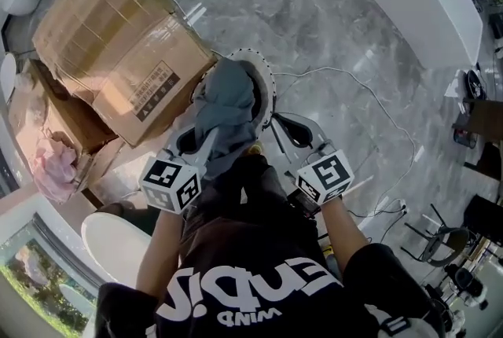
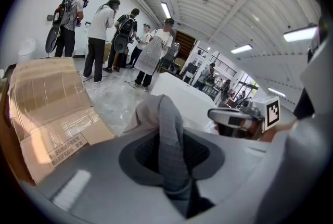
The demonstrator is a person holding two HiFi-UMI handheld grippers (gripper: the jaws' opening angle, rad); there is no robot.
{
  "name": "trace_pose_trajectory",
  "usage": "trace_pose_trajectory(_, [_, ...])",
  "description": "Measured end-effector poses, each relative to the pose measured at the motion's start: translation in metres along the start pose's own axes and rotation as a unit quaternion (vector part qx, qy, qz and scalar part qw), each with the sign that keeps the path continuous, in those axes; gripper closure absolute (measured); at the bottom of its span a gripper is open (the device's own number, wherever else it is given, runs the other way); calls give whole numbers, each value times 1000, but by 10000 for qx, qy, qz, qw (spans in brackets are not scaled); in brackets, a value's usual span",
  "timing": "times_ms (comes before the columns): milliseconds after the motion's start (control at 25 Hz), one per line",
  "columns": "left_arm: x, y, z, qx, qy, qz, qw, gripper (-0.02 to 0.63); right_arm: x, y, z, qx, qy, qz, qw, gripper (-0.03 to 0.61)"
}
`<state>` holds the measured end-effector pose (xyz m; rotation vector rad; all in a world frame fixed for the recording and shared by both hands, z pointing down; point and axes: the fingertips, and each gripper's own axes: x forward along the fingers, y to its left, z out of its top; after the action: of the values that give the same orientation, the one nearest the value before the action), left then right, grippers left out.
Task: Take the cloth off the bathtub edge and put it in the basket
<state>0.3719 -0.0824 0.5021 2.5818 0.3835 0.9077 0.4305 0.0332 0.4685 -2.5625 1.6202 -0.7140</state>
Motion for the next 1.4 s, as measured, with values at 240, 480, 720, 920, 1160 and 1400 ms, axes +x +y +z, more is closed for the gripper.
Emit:
trace_pose_trajectory(240, [34, 11, -27, 92, 264, -105, 9996, 546, 11, -24, -28, 123, 166, -118, 9997, 569])
trace_pose_trajectory(480, [68, 24, -67, -64, 451, -156, 9988, 546, 13, -47, -73, 338, 475, -249, 9980, 569])
trace_pose_trajectory(720, [106, 47, -115, -89, 608, -93, 9981, 546, 24, -63, -123, 520, 627, -286, 9963, 569])
trace_pose_trajectory(920, [134, 64, -157, -144, 794, -6, 9967, 546, 31, -66, -162, 670, 797, -216, 9943, 569])
trace_pose_trajectory(1160, [152, 82, -195, -351, 825, 190, 9958, 546, 29, -63, -197, 808, 964, -159, 9919, 569])
trace_pose_trajectory(1400, [166, 92, -213, -350, 816, 296, 9956, 546, 29, -61, -217, 842, 1084, -101, 9905, 569])
